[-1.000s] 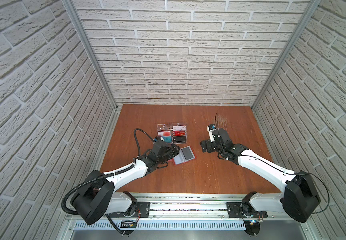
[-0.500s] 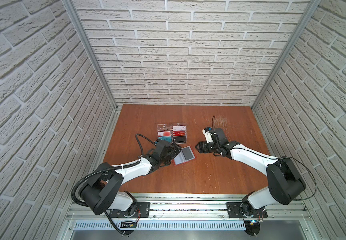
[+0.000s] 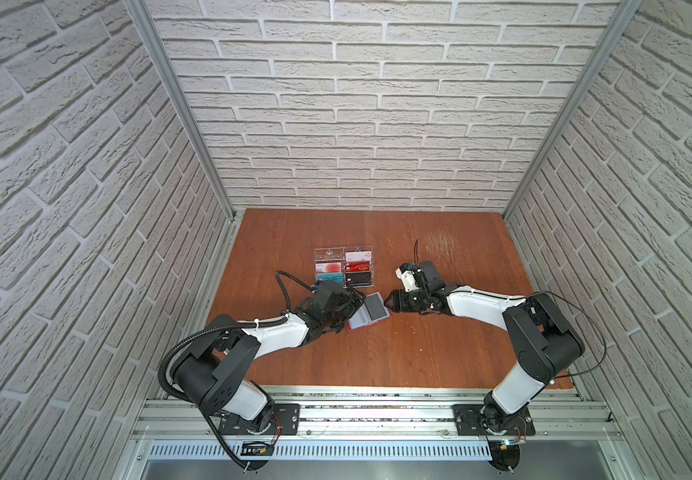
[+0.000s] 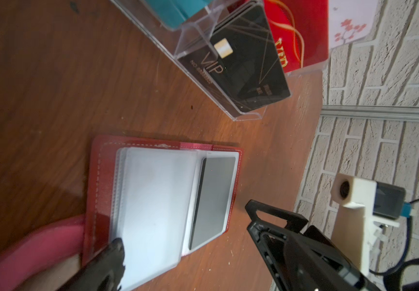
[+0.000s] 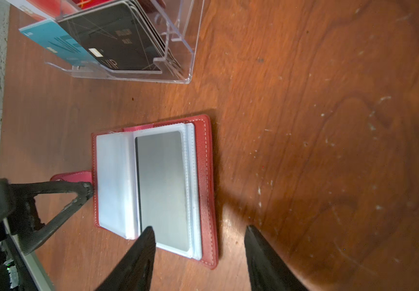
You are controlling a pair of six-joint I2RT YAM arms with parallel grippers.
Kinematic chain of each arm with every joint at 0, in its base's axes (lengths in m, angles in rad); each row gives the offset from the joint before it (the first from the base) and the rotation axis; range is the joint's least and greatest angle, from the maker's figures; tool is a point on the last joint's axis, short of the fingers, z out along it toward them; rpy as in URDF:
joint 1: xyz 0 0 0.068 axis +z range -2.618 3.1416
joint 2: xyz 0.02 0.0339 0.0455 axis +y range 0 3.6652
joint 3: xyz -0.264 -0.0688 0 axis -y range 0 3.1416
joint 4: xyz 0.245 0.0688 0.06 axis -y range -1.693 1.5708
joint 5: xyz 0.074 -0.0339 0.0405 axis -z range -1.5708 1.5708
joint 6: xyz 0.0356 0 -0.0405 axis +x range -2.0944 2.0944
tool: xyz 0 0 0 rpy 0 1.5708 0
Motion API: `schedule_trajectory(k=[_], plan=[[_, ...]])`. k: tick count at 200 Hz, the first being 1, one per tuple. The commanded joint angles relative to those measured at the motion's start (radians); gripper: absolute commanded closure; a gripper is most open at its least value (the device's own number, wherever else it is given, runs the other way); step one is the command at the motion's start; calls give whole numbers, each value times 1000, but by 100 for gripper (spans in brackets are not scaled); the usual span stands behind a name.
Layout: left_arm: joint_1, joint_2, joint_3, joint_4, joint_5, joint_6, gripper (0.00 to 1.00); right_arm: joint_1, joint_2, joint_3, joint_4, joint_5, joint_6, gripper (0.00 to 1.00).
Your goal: Take the credit cards out of the card holder
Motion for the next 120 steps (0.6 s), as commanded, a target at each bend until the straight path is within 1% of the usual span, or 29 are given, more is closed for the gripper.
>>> schedule_trajectory(k=[1,32,79,120], plan=[[-7,27,23,75,23,6,2,-4,3,0,48,-32,19,45],[-8,57,71,54,43,44,2,-4,24,7,52,-36,22,50],[-6,104,122,63,61,53,4,0,55,20,40,-36,26,58],[-4,168,128,137,88,28,10,5,66,24,42,-43,34,64]])
